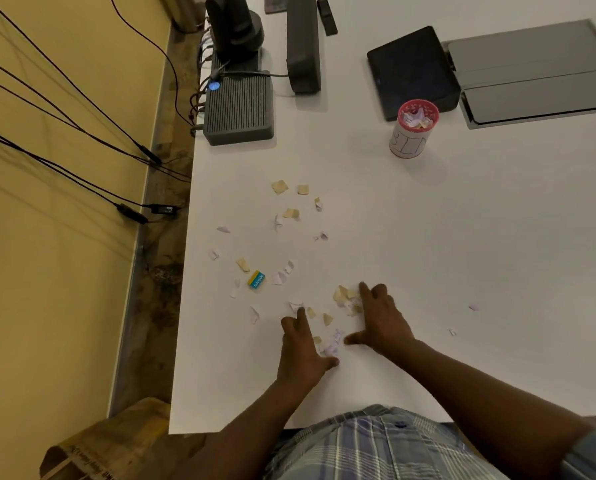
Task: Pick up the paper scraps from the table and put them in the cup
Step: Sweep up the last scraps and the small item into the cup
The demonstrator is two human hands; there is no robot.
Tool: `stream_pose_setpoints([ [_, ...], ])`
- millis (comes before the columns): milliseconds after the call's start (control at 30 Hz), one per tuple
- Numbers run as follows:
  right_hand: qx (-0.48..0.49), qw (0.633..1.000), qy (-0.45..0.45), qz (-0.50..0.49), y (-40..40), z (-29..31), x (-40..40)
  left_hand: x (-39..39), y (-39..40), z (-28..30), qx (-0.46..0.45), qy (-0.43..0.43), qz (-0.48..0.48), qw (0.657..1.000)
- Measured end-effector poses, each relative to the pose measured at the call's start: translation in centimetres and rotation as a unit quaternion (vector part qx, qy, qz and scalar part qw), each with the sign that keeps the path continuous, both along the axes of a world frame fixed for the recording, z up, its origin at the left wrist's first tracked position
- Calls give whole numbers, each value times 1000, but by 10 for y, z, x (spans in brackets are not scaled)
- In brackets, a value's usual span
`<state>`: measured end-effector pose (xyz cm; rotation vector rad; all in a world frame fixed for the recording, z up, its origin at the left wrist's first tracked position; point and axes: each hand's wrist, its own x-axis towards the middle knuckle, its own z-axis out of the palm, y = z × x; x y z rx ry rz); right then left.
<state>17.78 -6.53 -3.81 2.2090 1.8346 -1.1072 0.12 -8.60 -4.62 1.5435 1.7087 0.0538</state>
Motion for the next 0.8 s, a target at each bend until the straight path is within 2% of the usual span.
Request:
stream_pose_setpoints([
  [100,42,998,30,22,11,-1,-10,7,8,-1,27,-9,25,999],
  [200,81,996,12,25,24,1,-13,3,23,2,91,52,53,993],
  [267,74,997,0,23,30,0,-12,-4,34,3,98,81,55,990],
  [367,37,997,7,70,33,-3,-15,-12,47,0,47,74,8,996],
  [467,43,987,10,154,31,-3,-25,-11,52,-1,51,48,-56,996],
  [667,179,948,-11,264,6,-8,-30,-5,40,-10,94,12,-82,992],
  [800,200,937,-39,283,0,-12,-24,-6,36,-16,132,35,-108,985],
])
